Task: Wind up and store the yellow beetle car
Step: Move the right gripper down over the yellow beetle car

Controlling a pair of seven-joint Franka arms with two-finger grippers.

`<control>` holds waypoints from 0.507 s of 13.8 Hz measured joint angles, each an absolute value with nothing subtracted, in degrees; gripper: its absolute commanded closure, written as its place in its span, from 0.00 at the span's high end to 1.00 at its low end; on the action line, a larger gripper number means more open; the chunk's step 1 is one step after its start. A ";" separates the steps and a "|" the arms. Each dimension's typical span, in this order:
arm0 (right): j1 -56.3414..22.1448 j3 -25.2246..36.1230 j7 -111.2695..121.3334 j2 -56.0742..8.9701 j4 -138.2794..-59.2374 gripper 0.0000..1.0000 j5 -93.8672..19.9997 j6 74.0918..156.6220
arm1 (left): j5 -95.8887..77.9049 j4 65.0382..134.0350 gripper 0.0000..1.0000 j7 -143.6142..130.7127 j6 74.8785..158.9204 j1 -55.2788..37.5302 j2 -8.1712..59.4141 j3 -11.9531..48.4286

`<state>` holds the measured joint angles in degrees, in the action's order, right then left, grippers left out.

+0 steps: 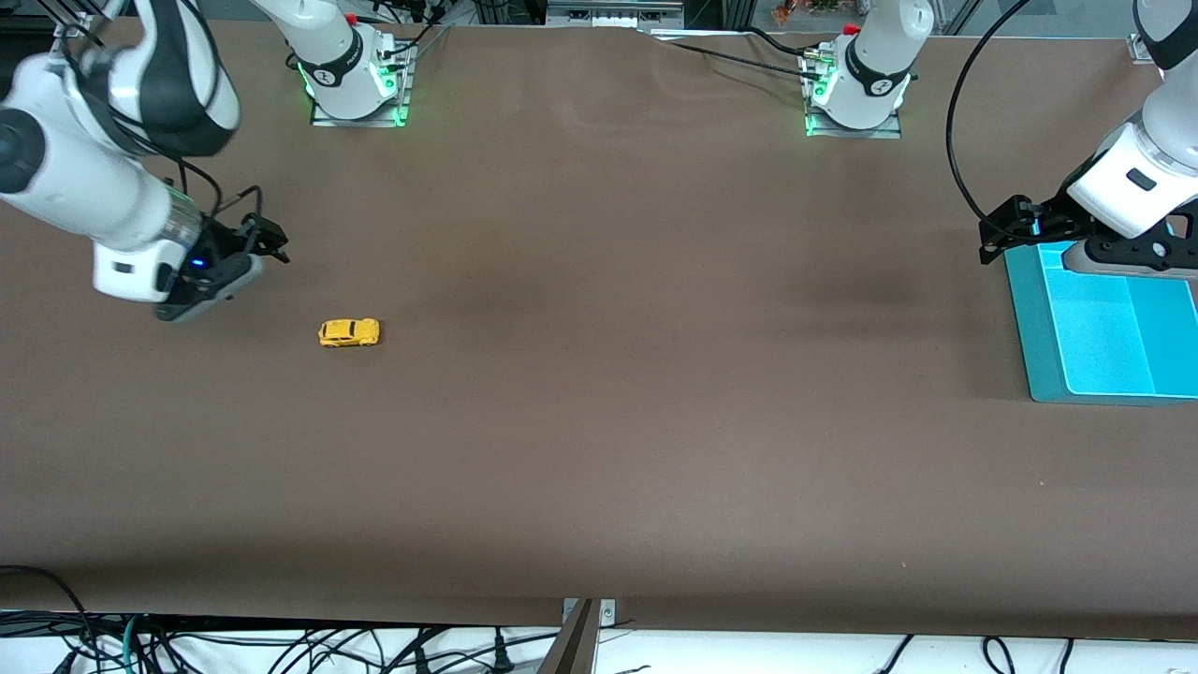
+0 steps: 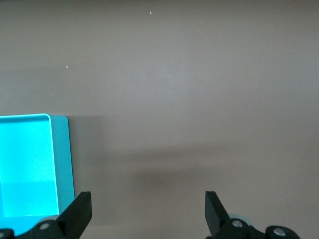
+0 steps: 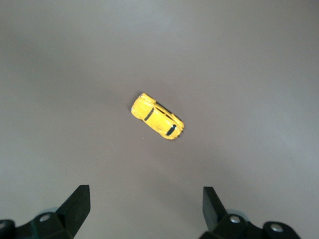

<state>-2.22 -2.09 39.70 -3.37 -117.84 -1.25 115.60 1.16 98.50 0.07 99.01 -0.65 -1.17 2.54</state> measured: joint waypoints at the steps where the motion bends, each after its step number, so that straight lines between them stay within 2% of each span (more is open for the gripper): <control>1: -2.21 -2.16 45.82 -4.42 -119.31 1.00 -1.25 118.08 | 1.16 98.49 1.00 0.07 99.01 -0.65 -1.17 2.54; 7: -2.22 -3.24 76.55 -13.32 -121.70 1.00 -1.25 129.44 | 1.16 98.48 1.00 0.07 99.01 -0.66 -1.17 2.54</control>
<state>-2.22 -3.24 76.55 -13.32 -121.70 -1.25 129.44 1.16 98.48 0.07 99.01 -0.66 -1.17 2.54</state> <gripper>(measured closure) 0.000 0.000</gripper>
